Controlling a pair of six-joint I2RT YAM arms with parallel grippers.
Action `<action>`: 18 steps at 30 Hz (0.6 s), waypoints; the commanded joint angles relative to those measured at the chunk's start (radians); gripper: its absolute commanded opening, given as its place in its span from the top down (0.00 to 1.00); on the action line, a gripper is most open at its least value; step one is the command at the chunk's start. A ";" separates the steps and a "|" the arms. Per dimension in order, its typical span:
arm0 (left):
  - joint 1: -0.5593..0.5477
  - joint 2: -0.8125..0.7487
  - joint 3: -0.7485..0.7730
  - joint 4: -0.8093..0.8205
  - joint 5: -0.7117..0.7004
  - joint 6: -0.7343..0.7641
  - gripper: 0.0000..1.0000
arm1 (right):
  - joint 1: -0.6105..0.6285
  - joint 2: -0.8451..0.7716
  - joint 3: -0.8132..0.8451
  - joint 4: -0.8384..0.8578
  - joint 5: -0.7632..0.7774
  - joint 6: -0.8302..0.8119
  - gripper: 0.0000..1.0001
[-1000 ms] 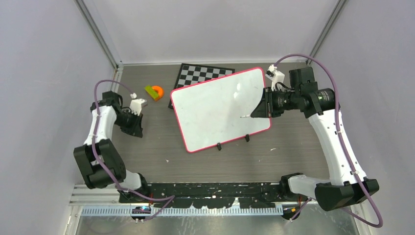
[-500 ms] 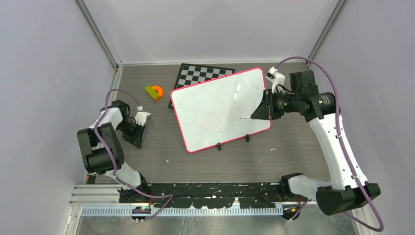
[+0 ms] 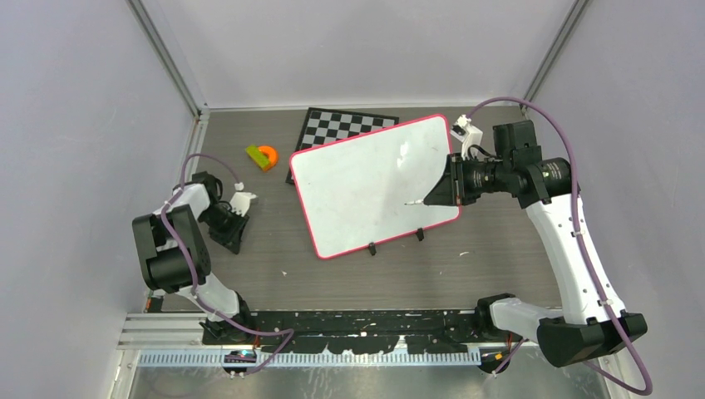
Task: Write a sentence on the whiteboard
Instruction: Place the pen cap at the center of the board.
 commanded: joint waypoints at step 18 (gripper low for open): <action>0.001 -0.214 0.140 -0.217 0.287 -0.015 0.23 | 0.172 0.023 -0.023 0.137 0.072 -0.015 1.00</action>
